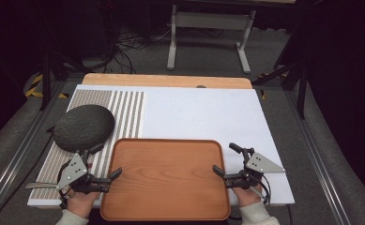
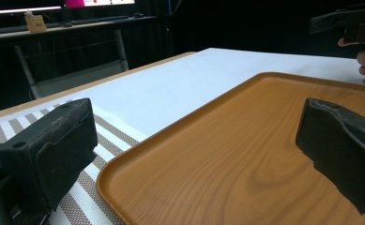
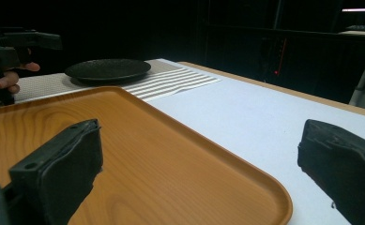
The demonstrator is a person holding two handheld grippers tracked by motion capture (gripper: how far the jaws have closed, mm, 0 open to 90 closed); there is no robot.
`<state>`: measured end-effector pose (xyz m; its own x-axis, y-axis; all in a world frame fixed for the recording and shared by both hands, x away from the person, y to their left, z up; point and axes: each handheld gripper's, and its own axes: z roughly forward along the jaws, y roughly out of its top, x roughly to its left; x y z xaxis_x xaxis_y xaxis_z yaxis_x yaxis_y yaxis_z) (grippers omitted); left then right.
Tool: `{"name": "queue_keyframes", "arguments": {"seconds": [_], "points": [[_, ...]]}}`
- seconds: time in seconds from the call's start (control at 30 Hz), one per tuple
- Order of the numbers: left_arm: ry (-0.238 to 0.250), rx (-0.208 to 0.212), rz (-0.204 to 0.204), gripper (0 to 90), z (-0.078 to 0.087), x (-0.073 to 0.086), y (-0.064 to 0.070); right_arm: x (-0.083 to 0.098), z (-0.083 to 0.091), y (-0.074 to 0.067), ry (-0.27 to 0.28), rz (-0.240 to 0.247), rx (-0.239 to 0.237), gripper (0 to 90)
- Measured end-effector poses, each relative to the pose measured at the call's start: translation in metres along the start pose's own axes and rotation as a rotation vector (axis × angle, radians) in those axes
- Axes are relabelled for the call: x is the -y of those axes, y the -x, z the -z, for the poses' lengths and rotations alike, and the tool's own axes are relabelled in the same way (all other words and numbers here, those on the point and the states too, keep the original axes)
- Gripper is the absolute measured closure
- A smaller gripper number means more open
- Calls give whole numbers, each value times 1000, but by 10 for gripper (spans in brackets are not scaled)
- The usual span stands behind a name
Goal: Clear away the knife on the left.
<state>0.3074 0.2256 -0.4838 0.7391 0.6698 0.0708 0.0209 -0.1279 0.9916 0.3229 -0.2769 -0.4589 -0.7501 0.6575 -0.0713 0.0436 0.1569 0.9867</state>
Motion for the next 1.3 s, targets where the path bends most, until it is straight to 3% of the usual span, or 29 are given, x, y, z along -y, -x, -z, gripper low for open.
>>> {"name": "queue_keyframes", "arguments": {"seconds": [0.2, 0.53, 0.8, 0.87, 1.3], "points": [[11, 36, 15, 0, 1, -2, 0, -1, 1, 0, 5, -1, -3, 9], [-8, 62, 43, 4, 4, -7, -6, -2, 1, -3, 1, 2, -15, 12], [-51, 94, 11, 17, 7, -17, -7, -3, 1, -3, 5, 4, -26, 15], [-68, 110, 21, 25, 9, -20, -10, -3, 1, -3, 4, 5, -26, 15], [-97, 186, 0, 42, 15, -45, -17, -2, 3, -1, 3, -9, -18, 15]]}}
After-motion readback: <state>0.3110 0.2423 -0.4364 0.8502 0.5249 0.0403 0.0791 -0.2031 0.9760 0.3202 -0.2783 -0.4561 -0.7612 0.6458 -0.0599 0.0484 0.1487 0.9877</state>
